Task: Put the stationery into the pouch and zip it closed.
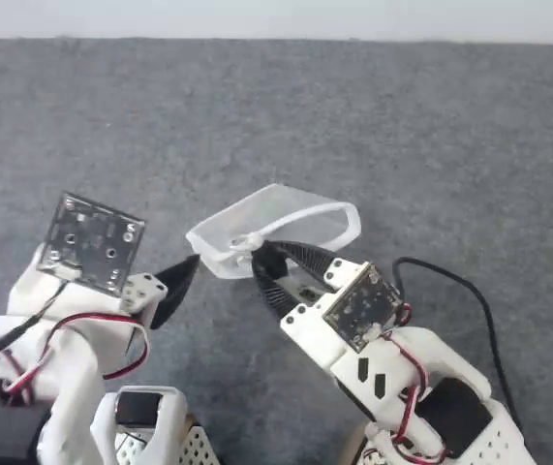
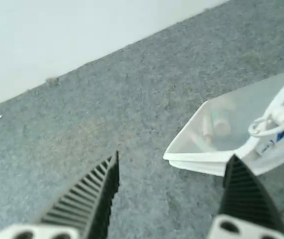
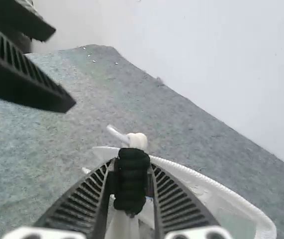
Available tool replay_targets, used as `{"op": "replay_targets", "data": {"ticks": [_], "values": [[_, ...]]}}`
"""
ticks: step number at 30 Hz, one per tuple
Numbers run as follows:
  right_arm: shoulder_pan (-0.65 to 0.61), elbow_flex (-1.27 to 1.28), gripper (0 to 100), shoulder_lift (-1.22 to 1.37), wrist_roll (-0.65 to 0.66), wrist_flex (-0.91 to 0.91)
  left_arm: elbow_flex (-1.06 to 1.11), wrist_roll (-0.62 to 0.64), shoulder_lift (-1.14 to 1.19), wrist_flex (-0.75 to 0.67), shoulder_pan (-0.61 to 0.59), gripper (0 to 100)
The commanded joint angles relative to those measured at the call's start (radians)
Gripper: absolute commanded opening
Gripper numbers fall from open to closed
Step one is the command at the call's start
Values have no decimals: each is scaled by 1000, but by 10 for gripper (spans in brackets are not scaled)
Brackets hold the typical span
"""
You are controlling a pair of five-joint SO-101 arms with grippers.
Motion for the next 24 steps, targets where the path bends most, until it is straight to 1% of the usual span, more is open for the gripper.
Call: {"op": "replay_targets", "data": {"ticks": [1,5,8,12,24], "values": [[16,-74,6,-30,8,7,56,-25,-23,20,75,319],[18,-74,6,-28,6,5,143,-25,-98,14,212,321],[18,-74,6,-28,6,4,225,-25,-149,-9,269,343],[18,-75,6,-28,6,4,344,-25,-203,-123,253,342],[18,-75,6,-28,6,10,625,-18,-347,-405,259,342]]}}
